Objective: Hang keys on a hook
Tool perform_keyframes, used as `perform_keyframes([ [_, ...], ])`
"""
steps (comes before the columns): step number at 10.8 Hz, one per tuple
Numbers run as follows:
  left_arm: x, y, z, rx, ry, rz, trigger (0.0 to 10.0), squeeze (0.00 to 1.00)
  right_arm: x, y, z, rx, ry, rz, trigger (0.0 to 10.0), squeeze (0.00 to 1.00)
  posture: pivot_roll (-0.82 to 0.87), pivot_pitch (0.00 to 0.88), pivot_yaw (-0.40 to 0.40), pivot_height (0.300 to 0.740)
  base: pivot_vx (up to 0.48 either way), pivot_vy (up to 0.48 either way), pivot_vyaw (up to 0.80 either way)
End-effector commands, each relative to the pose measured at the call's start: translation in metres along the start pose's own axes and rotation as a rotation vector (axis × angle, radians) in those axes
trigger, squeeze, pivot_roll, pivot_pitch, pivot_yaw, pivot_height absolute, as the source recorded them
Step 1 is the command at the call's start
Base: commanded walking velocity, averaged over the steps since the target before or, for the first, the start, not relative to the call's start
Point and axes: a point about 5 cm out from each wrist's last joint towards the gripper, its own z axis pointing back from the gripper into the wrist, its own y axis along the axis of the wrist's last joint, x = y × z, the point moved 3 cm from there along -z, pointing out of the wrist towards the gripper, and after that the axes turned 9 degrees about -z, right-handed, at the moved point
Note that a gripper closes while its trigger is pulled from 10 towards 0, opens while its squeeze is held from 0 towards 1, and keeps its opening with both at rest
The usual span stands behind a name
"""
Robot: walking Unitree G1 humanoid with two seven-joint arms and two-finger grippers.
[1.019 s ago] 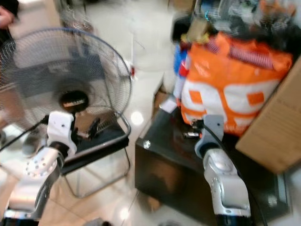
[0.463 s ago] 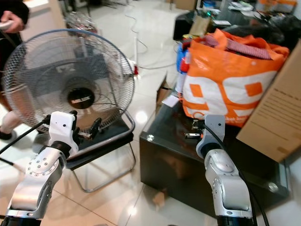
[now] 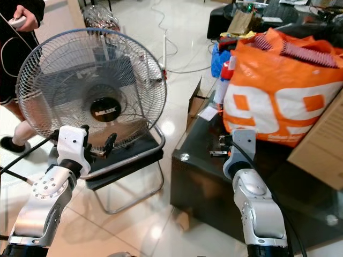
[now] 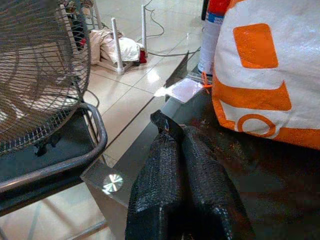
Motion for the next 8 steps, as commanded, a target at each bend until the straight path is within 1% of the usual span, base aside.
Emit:
perform_keyframes([
  [1,-0.0029,-0.0016,0.0007,-0.01,0.001,0.001,10.0,0.04,-0.0023,0.0031,-0.0012,0.009,0.008,0.014,10.0,0.0,-0.07,0.0,0.021,0.74,0.0,0.364,0.0],
  [5,-0.0021,0.0009,-0.0036,-0.002,-0.008,-0.004,10.0,0.04,-0.0021,0.0047,-0.0026,0.016,0.002,0.013,10.0,0.0,-0.08,0.0,0.041,0.74,0.0,0.39,0.0],
  [6,-0.0009,0.0025,-0.006,0.002,-0.016,-0.011,10.0,0.04,0.0004,0.0042,-0.0028,0.015,-0.016,-0.007,10.0,0.0,-0.09,0.0,0.047,0.74,0.0,0.0,0.0],
  [8,0.0014,0.0033,-0.0079,0.006,-0.029,-0.024,10.0,0.04,0.0016,0.0042,-0.0024,0.017,-0.025,-0.011,10.0,0.0,-0.09,0.0,0.051,0.74,0.0,0.0,-0.8],
])
